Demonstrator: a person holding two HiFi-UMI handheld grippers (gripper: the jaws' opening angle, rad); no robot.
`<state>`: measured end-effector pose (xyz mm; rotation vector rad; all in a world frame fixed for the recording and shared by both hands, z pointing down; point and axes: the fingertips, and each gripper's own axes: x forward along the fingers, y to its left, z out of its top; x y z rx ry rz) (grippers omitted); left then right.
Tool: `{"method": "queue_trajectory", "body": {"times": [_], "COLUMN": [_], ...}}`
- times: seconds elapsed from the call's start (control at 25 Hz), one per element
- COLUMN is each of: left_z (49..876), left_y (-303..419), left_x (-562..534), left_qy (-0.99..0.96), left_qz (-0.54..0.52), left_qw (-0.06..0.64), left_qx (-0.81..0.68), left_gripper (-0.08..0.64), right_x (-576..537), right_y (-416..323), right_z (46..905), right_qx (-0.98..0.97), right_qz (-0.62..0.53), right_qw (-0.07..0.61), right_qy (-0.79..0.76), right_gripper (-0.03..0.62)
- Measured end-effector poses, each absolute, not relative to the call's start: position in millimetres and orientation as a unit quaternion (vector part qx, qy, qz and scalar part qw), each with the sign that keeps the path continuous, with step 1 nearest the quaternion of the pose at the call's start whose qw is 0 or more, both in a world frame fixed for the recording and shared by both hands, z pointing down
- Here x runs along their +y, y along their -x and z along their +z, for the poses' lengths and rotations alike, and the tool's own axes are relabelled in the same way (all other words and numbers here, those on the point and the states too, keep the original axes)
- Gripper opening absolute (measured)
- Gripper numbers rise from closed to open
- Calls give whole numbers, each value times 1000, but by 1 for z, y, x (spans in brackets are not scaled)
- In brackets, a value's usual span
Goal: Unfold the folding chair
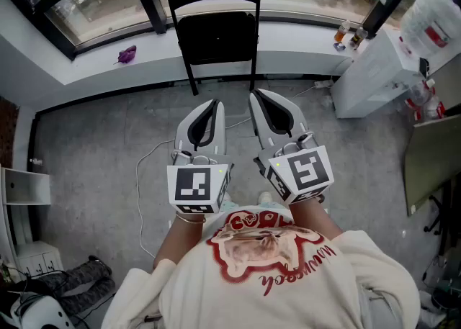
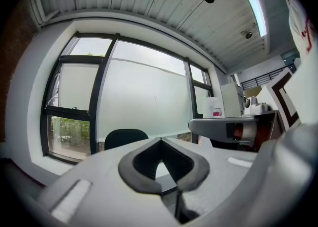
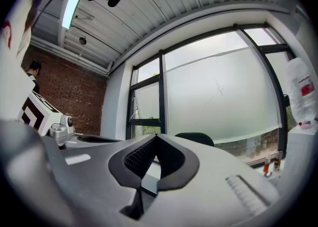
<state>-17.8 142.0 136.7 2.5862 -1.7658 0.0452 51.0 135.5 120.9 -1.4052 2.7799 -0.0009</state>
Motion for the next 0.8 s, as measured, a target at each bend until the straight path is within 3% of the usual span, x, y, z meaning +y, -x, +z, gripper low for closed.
{"method": "queue_trajectory", "body": {"times": [0.8], "left_z": [144], "left_y": [26], "left_x": [136], "left_qy": [-833], "left_qz": [12], "left_qw": [19], "left_qx": [-553], "left_gripper": [1], "right_x": [128], "right_y": [-37], "right_z": [123], "right_qx": [891], "right_qz": [-7], "right_qw": [24], "right_qy": [452], "right_gripper": [25]}}
